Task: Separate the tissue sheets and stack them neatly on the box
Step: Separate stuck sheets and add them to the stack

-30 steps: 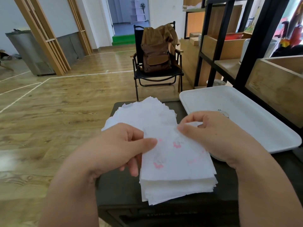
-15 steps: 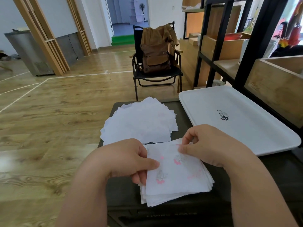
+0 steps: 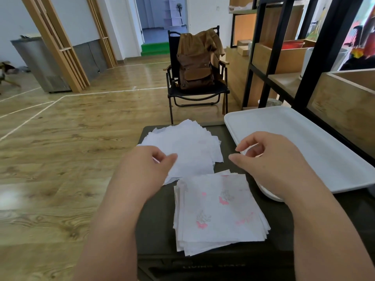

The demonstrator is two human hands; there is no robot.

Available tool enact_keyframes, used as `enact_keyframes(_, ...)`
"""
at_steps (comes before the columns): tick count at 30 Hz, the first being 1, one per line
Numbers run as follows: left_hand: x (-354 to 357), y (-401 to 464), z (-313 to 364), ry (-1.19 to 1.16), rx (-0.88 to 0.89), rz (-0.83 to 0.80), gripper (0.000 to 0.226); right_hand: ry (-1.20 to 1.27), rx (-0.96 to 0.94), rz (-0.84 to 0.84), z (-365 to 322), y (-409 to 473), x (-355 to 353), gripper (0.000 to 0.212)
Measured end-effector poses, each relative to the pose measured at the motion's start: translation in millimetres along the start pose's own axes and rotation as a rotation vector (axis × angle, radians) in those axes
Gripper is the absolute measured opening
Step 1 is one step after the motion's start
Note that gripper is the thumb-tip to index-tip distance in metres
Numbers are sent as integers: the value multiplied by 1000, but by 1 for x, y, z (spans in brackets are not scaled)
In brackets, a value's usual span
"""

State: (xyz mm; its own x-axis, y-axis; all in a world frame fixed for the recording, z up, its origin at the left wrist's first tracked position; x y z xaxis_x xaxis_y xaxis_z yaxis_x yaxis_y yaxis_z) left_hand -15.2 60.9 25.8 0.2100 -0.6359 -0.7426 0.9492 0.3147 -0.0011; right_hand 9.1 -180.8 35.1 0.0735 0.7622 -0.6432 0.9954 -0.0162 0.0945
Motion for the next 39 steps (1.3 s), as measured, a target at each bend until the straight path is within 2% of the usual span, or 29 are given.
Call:
enact_keyframes(2,0,9,-1,-13,105,156,11,38,-19,22,-3,0,0,14)
enact_keyframes(3,5,13,-3,0,142,161,6,46,-24,19,-4,0,2,13)
enact_keyframes(5,23,23,-14,104,167,66,39,54,-31,7,-4,0,6,13)
enact_keyframes(7,39,28,-20,219,172,-42,59,77,-36,3,-4,0,8,13)
enact_keyframes(11,58,33,-33,320,164,-231,66,106,-38,-6,-3,1,11,13)
enact_keyframes(14,61,33,-37,267,191,-330,71,120,-38,-15,-1,1,12,13)
enact_keyframes(16,59,34,-36,239,219,-284,63,121,-40,-23,-1,2,13,12)
enact_keyframes(19,54,36,-29,235,266,-154,35,100,-38,-36,0,2,15,11)
enact_keyframes(22,49,34,-25,225,292,-45,18,117,-33,-38,2,3,17,11)
enact_keyframes(28,39,33,-24,126,253,37,8,118,-48,-46,0,4,20,12)
enact_keyframes(34,27,30,-25,77,216,154,11,122,-60,-38,-1,4,22,11)
enact_keyframes(39,24,30,-23,60,243,165,18,104,-62,-31,-2,5,24,11)
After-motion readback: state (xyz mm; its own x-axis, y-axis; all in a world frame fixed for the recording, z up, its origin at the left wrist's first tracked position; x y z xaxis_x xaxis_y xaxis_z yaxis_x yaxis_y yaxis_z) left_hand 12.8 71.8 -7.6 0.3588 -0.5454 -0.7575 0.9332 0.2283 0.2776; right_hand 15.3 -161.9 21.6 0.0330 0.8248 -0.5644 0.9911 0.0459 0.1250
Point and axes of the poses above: each hand's wrist, its own y-axis towards the middle knuckle, its own x-axis out of the palm, z = x × y, the point moved 6 cm from there along y, towards the middle knuckle, and after that the axes turned 3 degrees about -z, right-handed, at the moved point
